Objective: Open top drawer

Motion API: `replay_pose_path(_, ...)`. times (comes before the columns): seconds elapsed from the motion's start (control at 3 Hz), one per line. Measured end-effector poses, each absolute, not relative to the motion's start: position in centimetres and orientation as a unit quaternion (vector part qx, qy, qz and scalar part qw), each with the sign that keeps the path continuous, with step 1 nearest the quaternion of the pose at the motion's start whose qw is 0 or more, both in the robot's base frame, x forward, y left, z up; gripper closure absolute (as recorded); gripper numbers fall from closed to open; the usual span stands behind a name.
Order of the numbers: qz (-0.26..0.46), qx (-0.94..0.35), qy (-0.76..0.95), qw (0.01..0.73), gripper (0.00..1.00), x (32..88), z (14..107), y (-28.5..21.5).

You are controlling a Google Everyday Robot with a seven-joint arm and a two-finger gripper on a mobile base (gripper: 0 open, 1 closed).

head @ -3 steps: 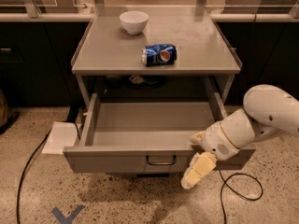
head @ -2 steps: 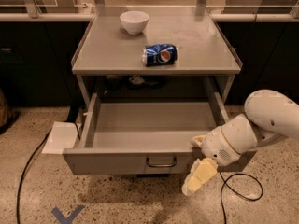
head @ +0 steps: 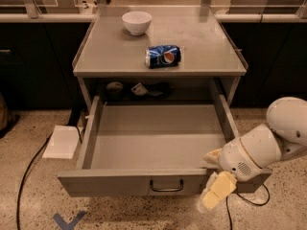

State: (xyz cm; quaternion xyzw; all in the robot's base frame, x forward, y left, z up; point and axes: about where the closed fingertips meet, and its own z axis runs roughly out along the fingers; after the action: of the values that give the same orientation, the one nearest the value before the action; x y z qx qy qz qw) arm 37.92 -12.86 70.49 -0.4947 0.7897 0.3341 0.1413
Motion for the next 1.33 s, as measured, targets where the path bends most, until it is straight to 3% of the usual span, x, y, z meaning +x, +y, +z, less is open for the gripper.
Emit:
replay_pose_path(0.67, 0.337, -0.492, 0.791, 0.135, 0.00, 37.2, 70.1, -13.0)
replay_pose_path(1.33, 0.358, -0.463, 0.805, 0.095, 0.00, 30.9, 73.1, -15.4)
